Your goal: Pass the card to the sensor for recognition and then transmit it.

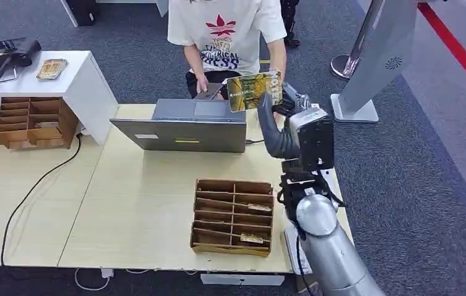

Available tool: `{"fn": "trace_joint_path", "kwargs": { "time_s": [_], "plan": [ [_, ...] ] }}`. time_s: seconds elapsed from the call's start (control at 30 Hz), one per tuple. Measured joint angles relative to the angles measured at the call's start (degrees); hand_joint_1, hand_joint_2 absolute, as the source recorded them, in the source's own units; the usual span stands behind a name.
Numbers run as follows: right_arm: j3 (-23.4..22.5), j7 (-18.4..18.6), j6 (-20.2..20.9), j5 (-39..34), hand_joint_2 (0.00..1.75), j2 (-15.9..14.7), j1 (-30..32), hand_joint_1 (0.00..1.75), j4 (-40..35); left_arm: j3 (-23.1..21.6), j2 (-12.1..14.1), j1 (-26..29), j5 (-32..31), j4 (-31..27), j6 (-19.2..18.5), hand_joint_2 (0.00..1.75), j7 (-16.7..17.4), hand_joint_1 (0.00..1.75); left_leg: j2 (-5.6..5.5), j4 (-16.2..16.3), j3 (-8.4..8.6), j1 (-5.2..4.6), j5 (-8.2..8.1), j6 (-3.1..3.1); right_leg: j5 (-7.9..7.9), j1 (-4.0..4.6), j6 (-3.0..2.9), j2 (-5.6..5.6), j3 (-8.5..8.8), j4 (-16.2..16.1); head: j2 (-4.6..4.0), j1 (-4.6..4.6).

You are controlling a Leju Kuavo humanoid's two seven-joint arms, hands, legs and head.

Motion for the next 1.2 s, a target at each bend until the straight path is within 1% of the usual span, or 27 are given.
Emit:
{"fn": "trace_joint_path", "kwargs": {
  "time_s": [0.1,0.3,0.43,0.6,0.8,0.97,1.2],
  "plan": [
    [-1.1,-1.2,0.4,-3.7,1.75,-1.8,3.8,1.75,-1.8,0.4,0.1,0.2,1.1,0.0,0.3,1.75,-0.3,0.00,-0.01,0.0,-0.02,-0.01,-0.01,0.01,0.00,0.00,0.00,0.00,0.00,0.0,0.00,0.00],
    [-3.5,-3.0,0.4,-6.2,1.75,-4.9,11.4,1.75,-4.5,1.2,0.2,0.5,2.5,0.0,0.7,1.75,-0.3,0.00,-0.01,0.0,-0.03,-0.01,-0.08,0.00,-0.02,0.00,0.03,0.00,-0.03,0.0,0.00,0.00],
    [-4.9,-3.6,0.0,-6.5,1.75,-6.2,16.0,1.75,-5.8,1.4,0.2,0.6,3.3,0.0,0.8,1.75,-0.4,0.00,0.00,0.0,-0.05,0.00,-0.08,-0.01,-0.04,0.00,0.04,0.01,-0.03,0.0,0.00,-0.02],
    [-5.8,-3.2,0.2,-6.6,1.75,-7.4,20.7,1.75,-7.1,2.0,0.3,0.6,4.7,0.0,1.0,1.75,-0.3,0.00,-0.03,0.0,-0.05,0.00,-0.08,-0.01,-0.07,0.00,0.05,-0.02,-0.04,0.0,0.00,-0.02],
    [-6.6,-4.7,-0.7,-6.5,1.75,-8.9,31.3,1.75,-10.5,2.9,0.2,0.9,7.3,0.0,1.5,1.75,-0.3,0.00,-0.07,0.0,-0.09,-0.01,-0.20,0.04,-0.14,0.00,0.09,-0.04,-0.06,0.0,0.00,-0.02],
    [-7.8,-4.9,-1.7,-7.1,1.75,-10.6,38.4,1.75,-13.6,3.7,0.2,1.2,8.4,0.0,1.7,1.75,-0.3,0.00,-0.05,0.0,-0.10,-0.02,-0.29,0.05,-0.19,0.00,0.13,-0.02,-0.06,0.0,0.00,-0.02],
    [-9.0,-4.0,-3.3,-6.9,1.75,-12.9,44.2,1.75,-16.4,4.4,0.2,1.4,9.2,0.0,1.8,1.75,-0.2,0.00,-0.03,0.0,-0.09,-0.02,-0.30,0.07,-0.19,0.00,0.13,-0.02,-0.05,0.0,0.00,-0.02]
  ]
}}
